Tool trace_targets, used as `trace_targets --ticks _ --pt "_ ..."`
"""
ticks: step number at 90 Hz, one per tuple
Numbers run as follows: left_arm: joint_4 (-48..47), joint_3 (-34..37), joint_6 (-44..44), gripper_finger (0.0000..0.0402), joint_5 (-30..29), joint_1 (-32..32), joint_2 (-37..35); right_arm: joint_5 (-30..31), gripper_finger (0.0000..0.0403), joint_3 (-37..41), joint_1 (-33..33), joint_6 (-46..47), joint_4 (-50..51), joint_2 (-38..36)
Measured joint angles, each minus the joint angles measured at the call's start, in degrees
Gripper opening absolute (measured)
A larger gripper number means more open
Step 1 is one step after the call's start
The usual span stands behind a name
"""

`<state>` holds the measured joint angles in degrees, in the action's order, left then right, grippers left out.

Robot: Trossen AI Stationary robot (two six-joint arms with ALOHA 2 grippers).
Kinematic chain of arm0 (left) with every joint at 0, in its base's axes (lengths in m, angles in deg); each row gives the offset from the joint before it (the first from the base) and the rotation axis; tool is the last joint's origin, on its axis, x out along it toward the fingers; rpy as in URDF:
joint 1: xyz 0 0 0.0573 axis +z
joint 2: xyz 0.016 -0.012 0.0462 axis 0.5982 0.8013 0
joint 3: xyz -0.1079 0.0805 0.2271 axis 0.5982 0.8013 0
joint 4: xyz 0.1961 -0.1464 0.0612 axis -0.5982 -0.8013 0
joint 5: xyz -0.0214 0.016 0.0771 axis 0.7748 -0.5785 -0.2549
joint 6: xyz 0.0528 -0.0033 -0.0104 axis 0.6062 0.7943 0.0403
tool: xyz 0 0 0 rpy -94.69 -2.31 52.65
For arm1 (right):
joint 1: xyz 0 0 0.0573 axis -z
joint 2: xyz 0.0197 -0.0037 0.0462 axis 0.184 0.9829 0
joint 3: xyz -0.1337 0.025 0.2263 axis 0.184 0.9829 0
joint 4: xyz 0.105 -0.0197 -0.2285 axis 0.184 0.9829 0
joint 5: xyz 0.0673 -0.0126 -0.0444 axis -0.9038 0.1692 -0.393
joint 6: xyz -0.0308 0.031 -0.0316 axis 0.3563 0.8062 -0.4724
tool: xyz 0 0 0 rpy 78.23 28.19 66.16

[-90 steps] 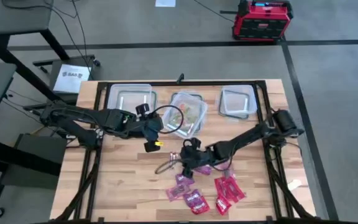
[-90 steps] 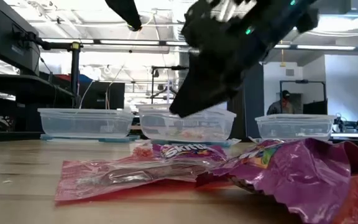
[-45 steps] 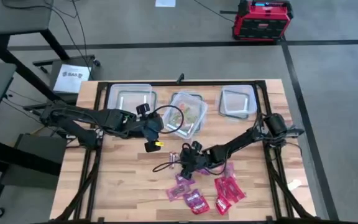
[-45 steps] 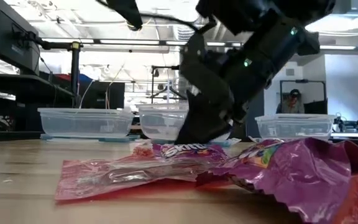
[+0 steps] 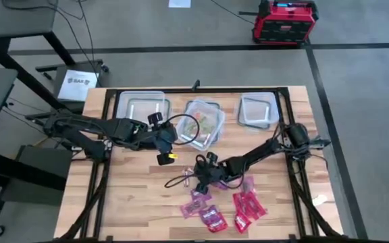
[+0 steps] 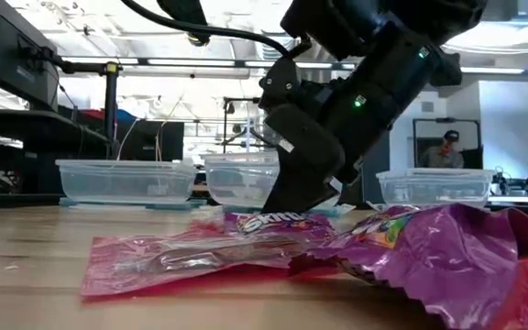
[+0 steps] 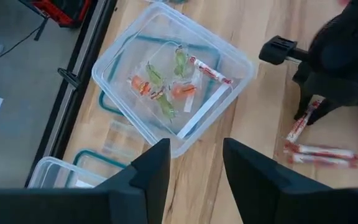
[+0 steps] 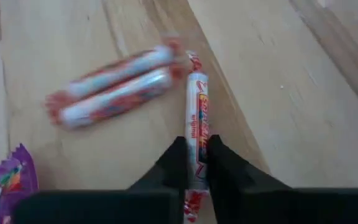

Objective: Sort candy
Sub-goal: Put the middle right white candy into the center transparent bin

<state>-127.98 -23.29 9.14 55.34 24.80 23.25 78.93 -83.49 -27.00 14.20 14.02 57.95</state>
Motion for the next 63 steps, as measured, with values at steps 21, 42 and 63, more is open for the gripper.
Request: trace_targets --ticks 21,42,63 --pt "-0.2 0.0 0.2 0.0133 0.0 0.0 0.0 -0.7 0.002 0.7 0.7 -3.5 5.3 -5.8" --pt "-0.1 0.0 0.5 0.0134 0.0 0.0 0.0 6.8 0.002 0.4 4.1 -12.5 8.4 -20.1" --pt "0.0 0.0 0.2 0.0133 0.0 0.0 0.0 10.2 0.0061 0.4 12.5 -18.3 8.0 -25.6"
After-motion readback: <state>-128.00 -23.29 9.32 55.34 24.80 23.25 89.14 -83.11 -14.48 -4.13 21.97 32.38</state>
